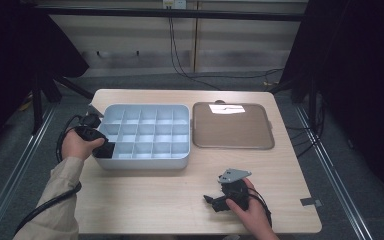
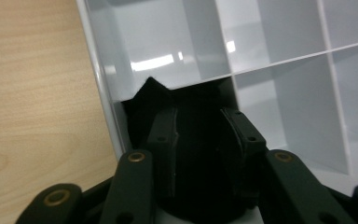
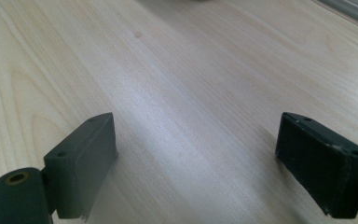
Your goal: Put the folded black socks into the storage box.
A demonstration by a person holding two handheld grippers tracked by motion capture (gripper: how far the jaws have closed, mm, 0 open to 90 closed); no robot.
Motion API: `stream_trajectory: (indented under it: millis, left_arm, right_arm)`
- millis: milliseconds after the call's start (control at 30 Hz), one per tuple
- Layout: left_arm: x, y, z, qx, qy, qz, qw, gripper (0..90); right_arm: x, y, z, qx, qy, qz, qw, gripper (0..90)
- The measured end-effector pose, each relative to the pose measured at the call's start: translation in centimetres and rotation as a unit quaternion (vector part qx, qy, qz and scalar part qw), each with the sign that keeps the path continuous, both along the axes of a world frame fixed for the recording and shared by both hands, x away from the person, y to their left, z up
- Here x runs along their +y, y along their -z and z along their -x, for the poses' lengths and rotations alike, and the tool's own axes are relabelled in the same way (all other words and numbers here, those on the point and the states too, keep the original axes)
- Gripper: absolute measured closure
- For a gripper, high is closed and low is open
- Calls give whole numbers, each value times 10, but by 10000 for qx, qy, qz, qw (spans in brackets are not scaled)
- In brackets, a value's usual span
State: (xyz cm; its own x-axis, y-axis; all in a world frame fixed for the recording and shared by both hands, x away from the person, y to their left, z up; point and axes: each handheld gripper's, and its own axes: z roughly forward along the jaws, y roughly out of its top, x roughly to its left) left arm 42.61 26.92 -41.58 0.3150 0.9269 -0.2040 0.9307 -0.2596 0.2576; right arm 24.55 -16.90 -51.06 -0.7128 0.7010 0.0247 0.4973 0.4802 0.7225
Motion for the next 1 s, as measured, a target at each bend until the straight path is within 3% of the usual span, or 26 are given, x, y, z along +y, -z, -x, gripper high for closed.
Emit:
stream_trajectory:
  millis: [200,400,500,1000]
  left_arm:
    - [-3,-19,7,-201,118,-39,9997,558]
    - [-3,-26,15,-381,308,-72,9988,440]
    - [-3,-31,25,-587,394,-20,9975,405]
    - [-1,-29,55,-808,632,196,9945,332]
  right_arm:
    - [0,0,0,8,1,-2,10000,115]
    - [1,0,-1,11,-8,-5,10000,115]
    - [1,0,-1,5,-5,-2,10000,115]
    - [1,0,-1,30,-8,3,10000,115]
